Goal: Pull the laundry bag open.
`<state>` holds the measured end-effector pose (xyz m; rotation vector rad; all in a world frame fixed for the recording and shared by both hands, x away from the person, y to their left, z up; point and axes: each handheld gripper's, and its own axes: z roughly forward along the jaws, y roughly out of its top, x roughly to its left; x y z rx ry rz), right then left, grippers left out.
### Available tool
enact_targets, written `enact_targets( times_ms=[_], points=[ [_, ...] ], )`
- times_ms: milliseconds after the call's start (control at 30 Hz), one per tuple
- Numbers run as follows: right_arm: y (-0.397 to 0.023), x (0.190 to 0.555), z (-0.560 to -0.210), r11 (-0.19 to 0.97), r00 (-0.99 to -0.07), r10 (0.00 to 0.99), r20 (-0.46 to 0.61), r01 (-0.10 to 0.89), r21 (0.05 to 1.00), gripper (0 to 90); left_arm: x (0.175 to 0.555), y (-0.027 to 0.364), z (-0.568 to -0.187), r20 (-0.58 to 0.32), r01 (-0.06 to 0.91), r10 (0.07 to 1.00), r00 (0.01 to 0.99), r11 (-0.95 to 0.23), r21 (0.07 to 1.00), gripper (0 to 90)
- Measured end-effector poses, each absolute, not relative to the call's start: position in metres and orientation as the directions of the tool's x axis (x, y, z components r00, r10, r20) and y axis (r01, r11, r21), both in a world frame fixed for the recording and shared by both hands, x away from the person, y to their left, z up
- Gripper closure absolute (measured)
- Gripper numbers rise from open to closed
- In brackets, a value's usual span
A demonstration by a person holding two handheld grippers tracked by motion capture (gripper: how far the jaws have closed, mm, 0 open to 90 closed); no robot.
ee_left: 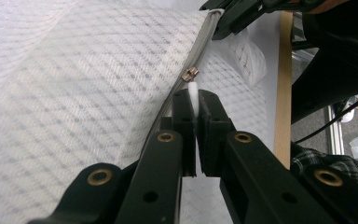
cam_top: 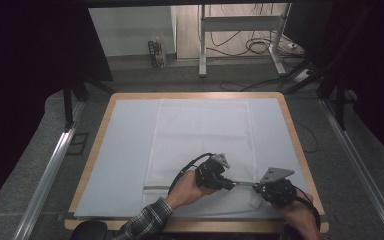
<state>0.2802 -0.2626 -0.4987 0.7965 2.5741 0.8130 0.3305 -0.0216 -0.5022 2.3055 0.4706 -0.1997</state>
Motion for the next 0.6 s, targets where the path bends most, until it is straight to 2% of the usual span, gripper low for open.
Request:
enact_targets(
  times_ms=[600],
  points=[
    [-0.2631, 0.2795, -0.4981, 0.677, -0.789, 0.600, -0.130, 0.415, 0.608, 85.2, 0.3288, -0.0122, -0.5016, -0.275, 0.395, 0.283, 0.919, -0.643, 0.657, 87.8]
  ],
)
